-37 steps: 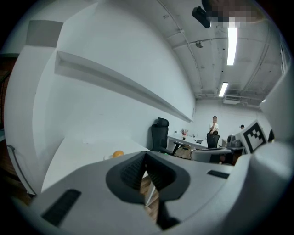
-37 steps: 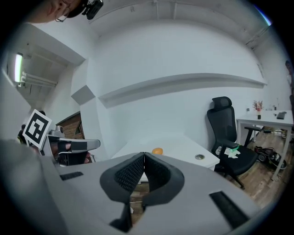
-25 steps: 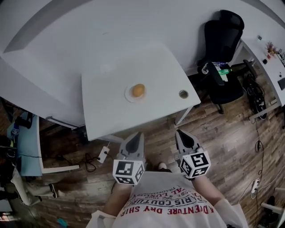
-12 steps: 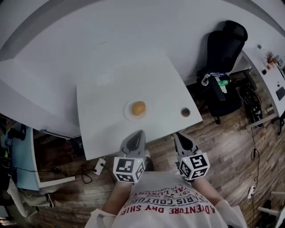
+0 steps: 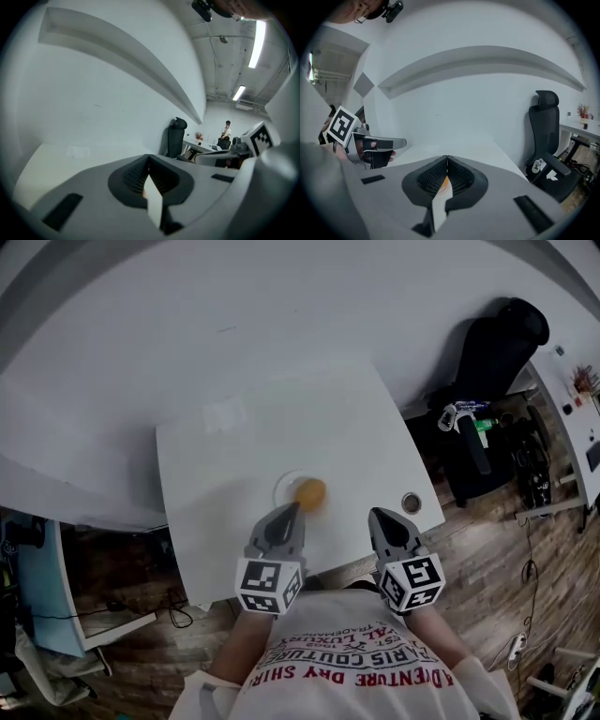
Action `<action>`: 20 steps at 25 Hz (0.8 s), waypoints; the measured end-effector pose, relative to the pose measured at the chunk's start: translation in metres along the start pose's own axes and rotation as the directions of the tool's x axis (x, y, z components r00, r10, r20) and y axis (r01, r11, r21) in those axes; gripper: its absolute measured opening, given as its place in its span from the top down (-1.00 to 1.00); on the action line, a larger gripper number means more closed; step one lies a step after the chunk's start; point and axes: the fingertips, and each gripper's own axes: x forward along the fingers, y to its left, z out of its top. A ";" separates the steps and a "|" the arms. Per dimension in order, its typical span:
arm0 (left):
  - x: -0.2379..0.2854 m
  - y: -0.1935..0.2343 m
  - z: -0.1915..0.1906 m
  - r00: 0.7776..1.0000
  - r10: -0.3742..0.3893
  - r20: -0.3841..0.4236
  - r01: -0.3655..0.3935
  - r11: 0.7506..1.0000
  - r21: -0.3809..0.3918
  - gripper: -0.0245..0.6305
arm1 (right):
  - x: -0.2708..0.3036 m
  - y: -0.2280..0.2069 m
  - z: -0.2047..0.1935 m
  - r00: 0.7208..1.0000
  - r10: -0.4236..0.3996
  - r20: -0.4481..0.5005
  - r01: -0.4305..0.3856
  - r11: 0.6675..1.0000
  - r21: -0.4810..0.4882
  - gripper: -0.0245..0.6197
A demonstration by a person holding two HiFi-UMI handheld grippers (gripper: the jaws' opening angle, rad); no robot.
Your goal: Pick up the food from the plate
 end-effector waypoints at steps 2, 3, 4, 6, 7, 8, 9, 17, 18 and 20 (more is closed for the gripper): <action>0.008 0.011 -0.001 1.000 0.012 -0.016 -0.013 1.000 -0.012 0.90 | 0.015 -0.002 0.003 1.000 0.010 -0.010 -0.010 1.000 0.001 0.88; 0.012 0.015 -0.002 1.000 0.019 -0.023 -0.019 1.000 -0.018 0.90 | 0.022 -0.003 0.004 1.000 0.017 -0.015 -0.017 1.000 0.003 0.89; 0.016 0.017 -0.003 0.999 0.025 -0.031 -0.026 0.999 -0.021 0.90 | 0.028 -0.005 0.005 0.999 0.026 -0.020 -0.026 1.000 0.004 0.88; 0.024 0.020 -0.005 0.998 0.046 -0.045 -0.046 0.999 -0.020 0.90 | 0.041 -0.010 0.006 0.998 0.052 -0.031 -0.052 0.999 0.005 0.88; 0.028 0.022 -0.006 0.997 0.060 -0.049 -0.061 0.998 -0.021 0.90 | 0.047 -0.013 0.006 0.997 0.068 -0.038 -0.068 0.998 0.005 0.88; 0.031 0.023 -0.007 0.996 0.078 -0.049 -0.079 0.996 -0.028 0.90 | 0.053 -0.015 0.006 0.995 0.086 -0.046 -0.086 0.996 0.004 0.89; 0.034 0.025 -0.008 0.994 0.097 -0.047 -0.099 0.994 -0.040 0.91 | 0.059 -0.017 0.005 0.993 0.103 -0.055 -0.103 0.995 0.002 0.89; 0.050 0.032 -0.038 0.968 0.221 -0.122 -0.234 0.967 -0.099 0.90 | 0.097 -0.031 -0.005 0.963 0.229 -0.141 -0.234 0.972 -0.021 0.88; 0.052 0.033 -0.042 0.964 0.234 -0.126 -0.248 0.963 -0.107 0.90 | 0.101 -0.033 -0.008 0.959 0.240 -0.154 -0.245 0.969 -0.020 0.88; 0.056 0.035 -0.049 0.964 0.240 -0.117 -0.253 0.960 -0.118 0.90 | 0.108 -0.037 -0.017 0.949 0.258 -0.182 -0.266 0.964 -0.019 0.88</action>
